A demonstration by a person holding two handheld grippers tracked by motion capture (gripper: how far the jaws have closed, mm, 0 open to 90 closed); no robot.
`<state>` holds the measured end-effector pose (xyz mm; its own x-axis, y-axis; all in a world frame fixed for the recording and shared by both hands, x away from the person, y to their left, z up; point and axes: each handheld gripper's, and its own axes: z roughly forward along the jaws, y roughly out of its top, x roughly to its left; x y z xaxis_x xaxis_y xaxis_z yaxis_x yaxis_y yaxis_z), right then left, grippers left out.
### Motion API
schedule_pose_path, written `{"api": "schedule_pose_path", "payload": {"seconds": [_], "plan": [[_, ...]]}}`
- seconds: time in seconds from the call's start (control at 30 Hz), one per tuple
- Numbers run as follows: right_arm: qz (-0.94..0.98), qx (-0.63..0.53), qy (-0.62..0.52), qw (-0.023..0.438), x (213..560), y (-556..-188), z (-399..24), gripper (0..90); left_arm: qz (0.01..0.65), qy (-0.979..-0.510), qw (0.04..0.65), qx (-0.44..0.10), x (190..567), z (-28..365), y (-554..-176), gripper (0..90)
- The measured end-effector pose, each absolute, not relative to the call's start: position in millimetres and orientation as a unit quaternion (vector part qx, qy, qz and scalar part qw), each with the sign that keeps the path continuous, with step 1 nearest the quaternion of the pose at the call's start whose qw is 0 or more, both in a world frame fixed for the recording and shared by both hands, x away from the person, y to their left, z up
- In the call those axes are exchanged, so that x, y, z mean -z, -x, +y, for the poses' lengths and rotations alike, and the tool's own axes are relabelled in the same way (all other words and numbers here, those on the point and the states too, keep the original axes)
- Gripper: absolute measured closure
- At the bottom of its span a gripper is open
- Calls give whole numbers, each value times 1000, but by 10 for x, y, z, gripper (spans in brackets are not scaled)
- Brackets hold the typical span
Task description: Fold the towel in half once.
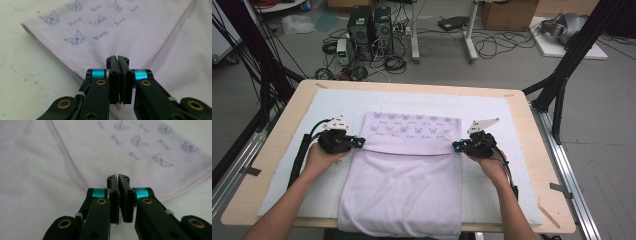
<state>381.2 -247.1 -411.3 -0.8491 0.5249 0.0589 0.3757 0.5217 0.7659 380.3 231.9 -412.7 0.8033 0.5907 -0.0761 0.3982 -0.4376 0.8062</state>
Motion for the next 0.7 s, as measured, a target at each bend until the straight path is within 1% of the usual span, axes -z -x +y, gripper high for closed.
{"api": "schedule_pose_path", "payload": {"seconds": [0.13,0.27,0.4,0.53,0.57,0.6,0.63,0.7], "plan": [[858,-439,-248,94,3952,-3717,-2525,876,291,-832,458,-115,3950,2376,-3693,876],[858,-451,-229,95,3800,-3507,-2557,876,269,-838,458,-124,3804,2393,-3431,876],[861,-456,-204,90,3722,-3147,-2568,876,248,-841,463,-132,3776,2453,-3020,876],[870,-455,-170,79,3741,-2714,-2549,872,224,-846,468,-125,3816,2518,-2564,872],[872,-455,-165,71,3759,-2631,-2545,863,216,-851,463,-121,3829,2525,-2478,859],[873,-456,-162,63,3786,-2577,-2544,827,214,-853,460,-119,3849,2528,-2414,820],[874,-454,-164,56,3812,-2547,-2544,762,214,-857,454,-117,3873,2529,-2379,757],[873,-453,-173,50,3875,-2545,-2537,707,219,-860,445,-121,3938,2526,-2365,643]]}}
